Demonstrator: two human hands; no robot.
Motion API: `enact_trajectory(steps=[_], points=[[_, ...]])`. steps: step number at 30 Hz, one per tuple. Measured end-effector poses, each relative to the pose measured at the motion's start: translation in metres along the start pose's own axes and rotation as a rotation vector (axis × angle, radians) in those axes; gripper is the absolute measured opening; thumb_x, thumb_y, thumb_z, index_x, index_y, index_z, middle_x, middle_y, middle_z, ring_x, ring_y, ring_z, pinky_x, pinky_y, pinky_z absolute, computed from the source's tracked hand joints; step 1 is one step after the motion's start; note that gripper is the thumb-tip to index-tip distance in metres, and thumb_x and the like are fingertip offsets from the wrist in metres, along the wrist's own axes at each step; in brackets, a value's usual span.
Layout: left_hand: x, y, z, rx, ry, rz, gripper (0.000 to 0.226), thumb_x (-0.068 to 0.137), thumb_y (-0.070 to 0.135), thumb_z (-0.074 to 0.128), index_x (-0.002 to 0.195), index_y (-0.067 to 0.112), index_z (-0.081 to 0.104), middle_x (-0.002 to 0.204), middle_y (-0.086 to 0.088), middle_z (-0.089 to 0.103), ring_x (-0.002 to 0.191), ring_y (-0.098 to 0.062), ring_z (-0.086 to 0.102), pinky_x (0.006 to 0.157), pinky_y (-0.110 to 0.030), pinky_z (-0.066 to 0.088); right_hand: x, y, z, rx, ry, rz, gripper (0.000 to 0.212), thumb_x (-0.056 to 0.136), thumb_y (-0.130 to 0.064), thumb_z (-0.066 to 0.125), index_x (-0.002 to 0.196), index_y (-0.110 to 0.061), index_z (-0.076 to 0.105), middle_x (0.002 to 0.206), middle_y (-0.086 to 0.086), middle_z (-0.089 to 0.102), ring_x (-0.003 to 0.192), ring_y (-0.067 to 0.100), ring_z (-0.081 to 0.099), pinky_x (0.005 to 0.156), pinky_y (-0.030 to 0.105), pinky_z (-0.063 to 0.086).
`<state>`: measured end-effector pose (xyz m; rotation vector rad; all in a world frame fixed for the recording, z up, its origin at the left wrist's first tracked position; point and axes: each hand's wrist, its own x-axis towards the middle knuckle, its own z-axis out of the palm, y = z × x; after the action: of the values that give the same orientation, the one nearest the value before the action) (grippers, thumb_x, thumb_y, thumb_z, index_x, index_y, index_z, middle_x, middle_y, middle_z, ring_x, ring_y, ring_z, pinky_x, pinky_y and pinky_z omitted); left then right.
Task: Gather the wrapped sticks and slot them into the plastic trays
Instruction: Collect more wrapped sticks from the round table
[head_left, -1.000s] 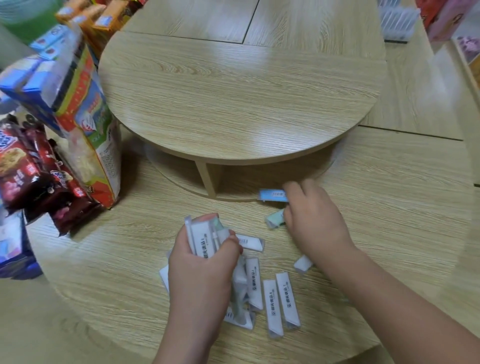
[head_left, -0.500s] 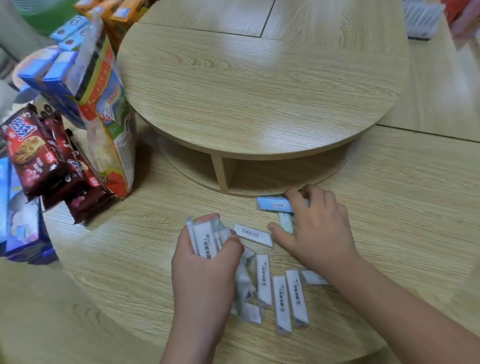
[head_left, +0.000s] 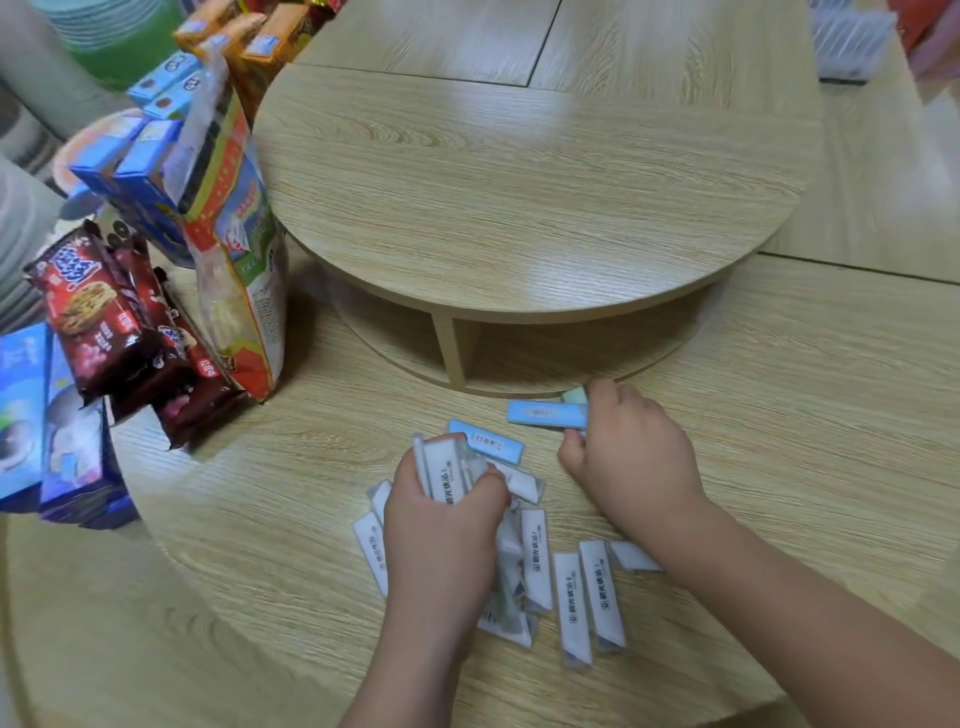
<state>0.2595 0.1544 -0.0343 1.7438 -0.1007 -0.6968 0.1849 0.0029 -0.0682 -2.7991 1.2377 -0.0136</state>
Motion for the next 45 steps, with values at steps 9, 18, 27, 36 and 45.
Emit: enact_trajectory(steps=[9, 18, 27, 36, 45], points=[[-0.005, 0.009, -0.024, 0.016, 0.055, 0.047, 0.029, 0.064, 0.037, 0.071, 0.093, 0.037, 0.068, 0.076, 0.0, 0.071, 0.069, -0.02, 0.069, 0.064, -0.046, 0.058, 0.002, 0.018, -0.017, 0.133, -0.08, 0.023, 0.02, 0.084, -0.032, 0.058, 0.09, -0.018, 0.045, 0.086, 0.0, 0.049, 0.065, 0.024, 0.046, 0.047, 0.029, 0.024], [-0.006, 0.003, -0.066, -0.039, 0.227, -0.003, 0.044, 0.057, 0.037, 0.077, 0.1, 0.043, 0.07, 0.084, -0.006, 0.074, 0.083, -0.036, 0.073, 0.073, -0.063, 0.057, 0.001, -0.061, -0.022, 0.338, -0.14, -0.288, 0.026, 0.08, -0.028, 0.059, 0.102, -0.016, 0.053, 0.114, 0.0, 0.044, 0.1, 0.017, 0.044, 0.079, 0.025, 0.04], [-0.011, -0.029, -0.061, -0.09, 0.288, -0.092, 0.033, 0.053, 0.033, 0.071, 0.085, 0.038, 0.069, 0.07, -0.002, 0.07, 0.061, -0.018, 0.064, 0.059, -0.041, 0.054, -0.013, -0.065, 0.0, 0.124, -0.102, -0.297, 0.069, 0.072, -0.07, 0.044, 0.112, -0.015, 0.057, 0.129, 0.009, 0.047, 0.112, 0.03, 0.045, 0.088, 0.042, 0.049], [0.002, -0.024, -0.055, -0.127, 0.174, -0.13, 0.034, 0.054, 0.025, 0.068, 0.085, 0.013, 0.064, 0.073, -0.013, 0.065, 0.062, -0.021, 0.06, 0.058, -0.04, 0.049, -0.005, -0.069, 0.002, 0.122, -0.16, -0.378, 0.057, 0.084, -0.062, 0.053, 0.128, -0.026, 0.051, 0.116, -0.006, 0.055, 0.111, 0.02, 0.046, 0.077, 0.035, 0.048], [0.005, -0.018, -0.042, -0.168, 0.11, -0.127, 0.022, 0.059, 0.025, 0.069, 0.078, 0.018, 0.06, 0.074, -0.01, 0.063, 0.066, -0.024, 0.061, 0.061, -0.043, 0.051, 0.011, -0.082, -0.011, 0.133, -0.186, -0.438, 0.023, 0.079, -0.036, 0.057, 0.089, -0.021, 0.042, 0.095, 0.003, 0.062, 0.083, 0.024, 0.049, 0.062, 0.031, 0.033]])
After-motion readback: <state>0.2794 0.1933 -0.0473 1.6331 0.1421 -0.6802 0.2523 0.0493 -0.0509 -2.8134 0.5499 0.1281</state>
